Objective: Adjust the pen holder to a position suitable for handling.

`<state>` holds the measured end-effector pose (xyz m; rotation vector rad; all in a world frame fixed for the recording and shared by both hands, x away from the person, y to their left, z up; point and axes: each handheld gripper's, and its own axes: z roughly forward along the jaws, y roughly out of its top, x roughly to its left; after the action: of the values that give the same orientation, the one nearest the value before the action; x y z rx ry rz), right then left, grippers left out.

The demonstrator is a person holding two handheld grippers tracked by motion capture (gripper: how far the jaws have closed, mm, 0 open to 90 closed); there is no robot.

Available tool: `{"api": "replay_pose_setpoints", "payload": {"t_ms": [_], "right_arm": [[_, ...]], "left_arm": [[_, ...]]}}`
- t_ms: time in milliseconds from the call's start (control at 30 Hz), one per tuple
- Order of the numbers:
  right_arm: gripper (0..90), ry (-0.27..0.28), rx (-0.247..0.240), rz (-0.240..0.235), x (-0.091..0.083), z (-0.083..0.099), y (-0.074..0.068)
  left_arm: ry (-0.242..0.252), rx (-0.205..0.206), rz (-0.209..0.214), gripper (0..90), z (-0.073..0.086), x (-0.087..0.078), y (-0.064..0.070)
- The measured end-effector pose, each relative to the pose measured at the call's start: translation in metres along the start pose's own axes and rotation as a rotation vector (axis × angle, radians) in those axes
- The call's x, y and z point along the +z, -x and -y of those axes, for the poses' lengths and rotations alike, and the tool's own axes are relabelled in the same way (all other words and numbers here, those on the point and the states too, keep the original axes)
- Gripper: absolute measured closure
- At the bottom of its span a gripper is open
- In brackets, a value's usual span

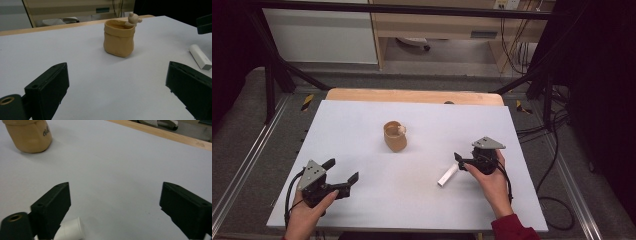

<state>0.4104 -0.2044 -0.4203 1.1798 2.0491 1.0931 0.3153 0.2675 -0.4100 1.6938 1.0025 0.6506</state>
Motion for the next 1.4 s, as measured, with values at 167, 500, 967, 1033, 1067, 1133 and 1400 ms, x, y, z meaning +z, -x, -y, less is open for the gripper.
{"api": "replay_pose_setpoints", "payload": {"t_ms": [167, 500, 967, 1033, 1067, 1133, 1400], "right_arm": [[48.9, -0.026, 0.007, -0.032, 0.006, 0.005, 0.008], [84.5, -0.061, 0.015, -0.064, 0.012, 0.021, 0.021], [90.0, -0.13, -0.063, -0.204, 0.02, 0.027, 0.003], [90.0, -0.136, -0.076, -0.222, 0.02, 0.029, 0.0], [90.0, -0.136, -0.076, -0.222, 0.02, 0.029, 0.0], [90.0, -0.138, -0.084, -0.238, 0.019, 0.03, -0.002], [90.0, -0.166, -0.086, -0.25, 0.014, 0.032, -0.013]], "left_arm": [[0.0, 0.0, 0.001, 4.8, 0.0, 0.0, 0.0], [-0.001, 0.002, 0.01, 4.9, 0.0, 0.001, 0.001], [-0.001, 0.006, 0.01, 5.2, -0.001, 0.0, 0.002], [-0.002, 0.005, 0.01, 5.2, -0.001, 0.0, 0.002], [-0.002, 0.007, 0.01, 5.2, -0.001, 0.0, 0.002], [-0.002, 0.008, 0.01, 5.2, -0.001, 0.0, 0.002], [-0.003, 0.005, 0.005, 5.4, -0.001, 0.0, 0.002]]}}
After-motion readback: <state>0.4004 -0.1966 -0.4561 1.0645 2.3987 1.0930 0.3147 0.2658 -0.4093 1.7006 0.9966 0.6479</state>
